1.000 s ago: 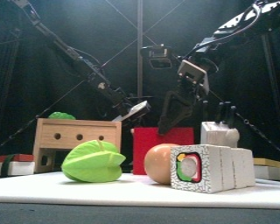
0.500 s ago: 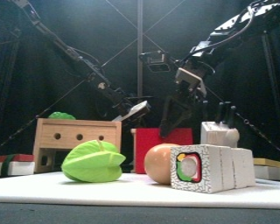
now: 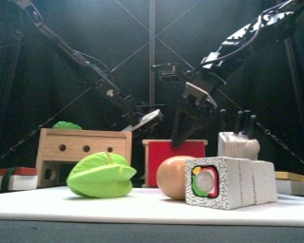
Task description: Close drawer
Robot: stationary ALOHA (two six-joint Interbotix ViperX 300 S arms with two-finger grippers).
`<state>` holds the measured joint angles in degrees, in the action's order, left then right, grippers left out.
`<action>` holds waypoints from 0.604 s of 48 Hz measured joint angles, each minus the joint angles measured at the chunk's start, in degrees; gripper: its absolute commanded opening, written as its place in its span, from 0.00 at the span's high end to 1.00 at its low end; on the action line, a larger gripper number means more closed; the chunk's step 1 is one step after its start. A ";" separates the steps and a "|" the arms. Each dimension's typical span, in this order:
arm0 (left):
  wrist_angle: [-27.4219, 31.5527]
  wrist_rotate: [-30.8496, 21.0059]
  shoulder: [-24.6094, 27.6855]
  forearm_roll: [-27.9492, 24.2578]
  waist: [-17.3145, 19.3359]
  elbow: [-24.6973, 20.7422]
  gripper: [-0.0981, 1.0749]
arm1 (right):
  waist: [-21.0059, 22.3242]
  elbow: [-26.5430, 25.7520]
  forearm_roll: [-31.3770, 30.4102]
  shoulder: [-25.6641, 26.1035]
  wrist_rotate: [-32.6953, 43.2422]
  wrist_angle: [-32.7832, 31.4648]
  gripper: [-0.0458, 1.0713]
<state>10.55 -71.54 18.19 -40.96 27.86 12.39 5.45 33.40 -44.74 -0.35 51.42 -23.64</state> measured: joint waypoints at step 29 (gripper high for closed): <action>-0.09 0.00 -0.53 0.00 0.00 0.79 0.51 | 4.57 -0.18 -1.76 0.00 0.18 0.00 0.59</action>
<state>10.46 -71.54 17.67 -40.96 27.86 13.18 10.02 33.22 -46.49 -0.35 51.59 -23.64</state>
